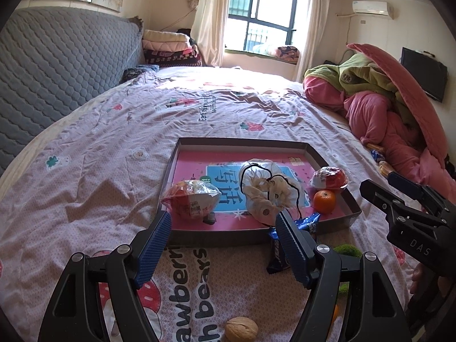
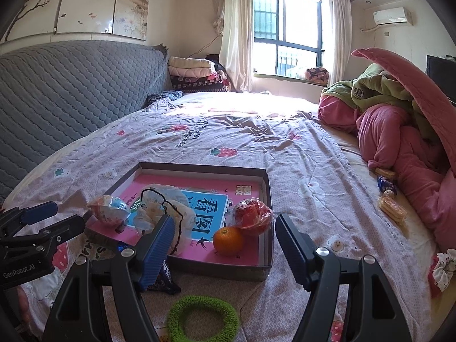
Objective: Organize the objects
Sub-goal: 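Move left tool toward blue snack packet while right tool approaches green fuzzy ring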
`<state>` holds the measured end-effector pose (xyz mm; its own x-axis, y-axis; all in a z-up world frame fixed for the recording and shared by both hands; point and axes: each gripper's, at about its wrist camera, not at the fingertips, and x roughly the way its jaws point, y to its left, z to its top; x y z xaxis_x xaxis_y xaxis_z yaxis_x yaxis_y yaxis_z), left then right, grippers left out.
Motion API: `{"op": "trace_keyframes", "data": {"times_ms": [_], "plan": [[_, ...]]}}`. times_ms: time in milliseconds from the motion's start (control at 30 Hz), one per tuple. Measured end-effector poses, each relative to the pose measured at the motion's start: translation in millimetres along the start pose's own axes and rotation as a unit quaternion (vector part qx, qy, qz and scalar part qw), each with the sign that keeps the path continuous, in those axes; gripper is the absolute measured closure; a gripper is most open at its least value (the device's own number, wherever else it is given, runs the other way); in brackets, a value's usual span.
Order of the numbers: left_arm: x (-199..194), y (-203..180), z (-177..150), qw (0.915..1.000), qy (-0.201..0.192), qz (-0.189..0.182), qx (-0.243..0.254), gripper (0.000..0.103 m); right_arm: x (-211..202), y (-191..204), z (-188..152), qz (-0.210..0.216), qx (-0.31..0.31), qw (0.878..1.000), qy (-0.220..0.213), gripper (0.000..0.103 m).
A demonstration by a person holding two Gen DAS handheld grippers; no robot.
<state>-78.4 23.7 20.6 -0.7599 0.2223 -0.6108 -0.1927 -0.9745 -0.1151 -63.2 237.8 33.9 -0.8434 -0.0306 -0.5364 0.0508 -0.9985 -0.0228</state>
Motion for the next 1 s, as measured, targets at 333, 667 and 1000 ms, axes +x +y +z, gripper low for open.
{"op": "trace_keyframes", "data": {"times_ms": [333,667,1000], "plan": [[-1,1,-9,0.9998,0.018,-0.006,0.010,0.027,-6,0,-8,0.005,-0.015,1.000,0.009,0.030],[2,-3,-17,0.9989,0.033,-0.009,0.032,0.027,-6,-5,-16,0.017,-0.010,0.999,0.033,0.030],[12,-11,-20,0.9981,0.047,-0.018,0.036,0.027,-3,-17,-26,0.027,0.005,0.998,0.065,0.030]]}}
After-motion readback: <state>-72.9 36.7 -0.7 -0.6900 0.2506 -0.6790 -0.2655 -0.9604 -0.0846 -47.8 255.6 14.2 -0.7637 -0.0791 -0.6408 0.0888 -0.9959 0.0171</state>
